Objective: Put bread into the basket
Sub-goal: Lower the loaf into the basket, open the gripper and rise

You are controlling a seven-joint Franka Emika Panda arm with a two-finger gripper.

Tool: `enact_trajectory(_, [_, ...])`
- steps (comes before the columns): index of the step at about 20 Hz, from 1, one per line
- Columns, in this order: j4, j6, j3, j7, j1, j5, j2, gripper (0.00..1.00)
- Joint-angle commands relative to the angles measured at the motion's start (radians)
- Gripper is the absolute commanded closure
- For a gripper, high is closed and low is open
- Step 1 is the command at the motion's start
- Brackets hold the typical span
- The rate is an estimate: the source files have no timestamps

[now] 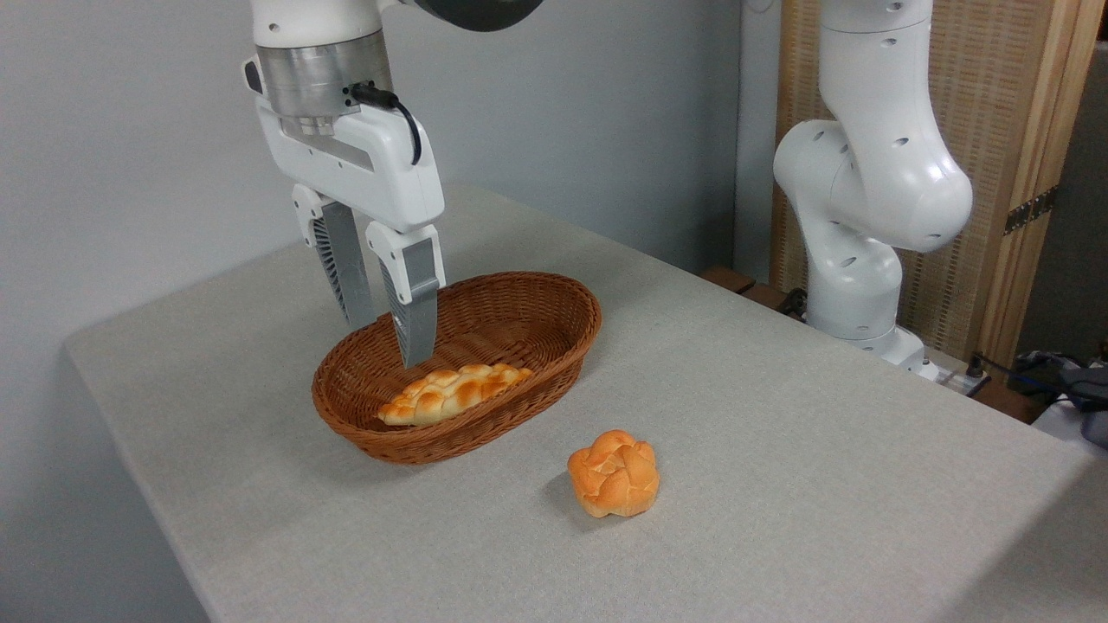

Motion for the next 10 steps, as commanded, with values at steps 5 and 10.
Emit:
enact_trajectory(5, [-0.031, -0.005, 0.006, 0.022, 0.003, 0.004, -0.061, 0.00])
enact_trajectory(10, [-0.056, -0.020, 0.004, 0.021, 0.005, 0.005, -0.078, 0.00])
